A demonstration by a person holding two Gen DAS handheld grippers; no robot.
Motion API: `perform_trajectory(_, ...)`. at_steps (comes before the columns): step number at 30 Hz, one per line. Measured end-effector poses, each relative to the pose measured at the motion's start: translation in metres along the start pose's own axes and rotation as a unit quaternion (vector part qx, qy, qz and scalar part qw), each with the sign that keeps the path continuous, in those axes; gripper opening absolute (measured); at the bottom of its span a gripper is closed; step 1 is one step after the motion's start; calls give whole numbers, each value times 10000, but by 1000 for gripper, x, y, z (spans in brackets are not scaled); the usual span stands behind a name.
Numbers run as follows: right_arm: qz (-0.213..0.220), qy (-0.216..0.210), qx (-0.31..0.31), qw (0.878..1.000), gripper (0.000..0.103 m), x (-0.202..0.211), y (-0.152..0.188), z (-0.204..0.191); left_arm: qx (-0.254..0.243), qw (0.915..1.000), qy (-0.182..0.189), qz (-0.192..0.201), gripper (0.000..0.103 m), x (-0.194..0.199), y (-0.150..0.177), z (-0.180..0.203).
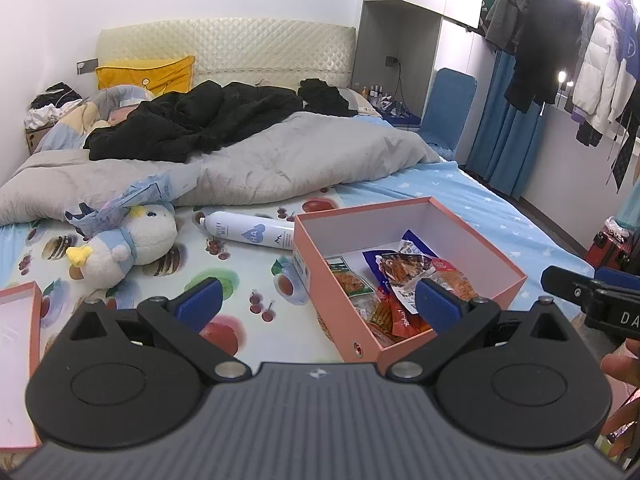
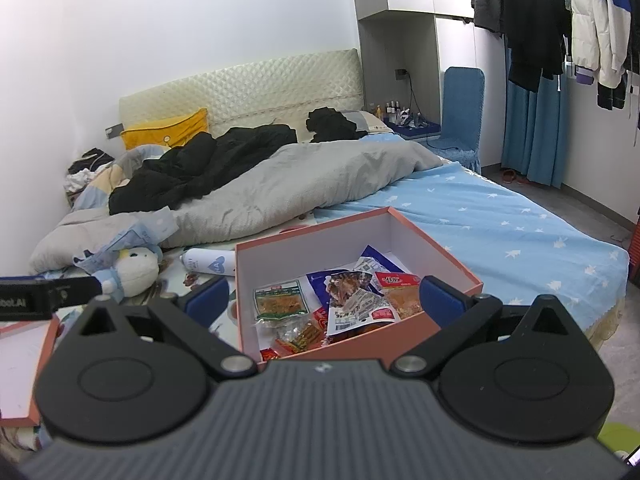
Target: Organize snacks
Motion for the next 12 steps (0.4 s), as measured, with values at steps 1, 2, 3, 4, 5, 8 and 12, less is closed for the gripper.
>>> perform_trajectory(1, -6, -7, 0, 10000, 103, 0, 0, 0, -1, 10000, -3, 3, 103, 0, 0, -1)
perform_trajectory(2, -16, -18, -7, 10000, 103, 0, 0, -1, 6, 10000, 6, 1, 103, 0, 0, 0)
perform_trajectory(3, -22, -35, -16, 10000, 103, 0, 1, -1, 15, 10000, 12, 2, 103, 1, 0, -1)
perform_trajectory(4, -19, -48, -29, 10000, 103, 1, 2, -1, 7, 10000, 4, 2, 103, 0, 0, 0)
perform_trajectory(5, -8, -51, -35, 10000, 103, 1, 2, -1, 4, 10000, 4, 8, 103, 0, 0, -1)
perform_trajectory(8, 19, -41, -61, 10000, 103, 2, 2, 2, 55, 10000, -10, 34, 103, 3, -2, -2)
perform_trajectory(12, 41, -10, -82, 10000, 103, 3, 2, 3, 101, 9999, 16, 47, 103, 5, -2, 0)
Point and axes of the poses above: each gripper's, at about its wrist camera, not at the fingertips, and x roughly against the way its jaws point, z to its right, y to its underside, the point moved 10 cm from there along -x, roughly the way its jaws point, and after that the axes turned 15 degrees about -z, right-handed, at the moved point
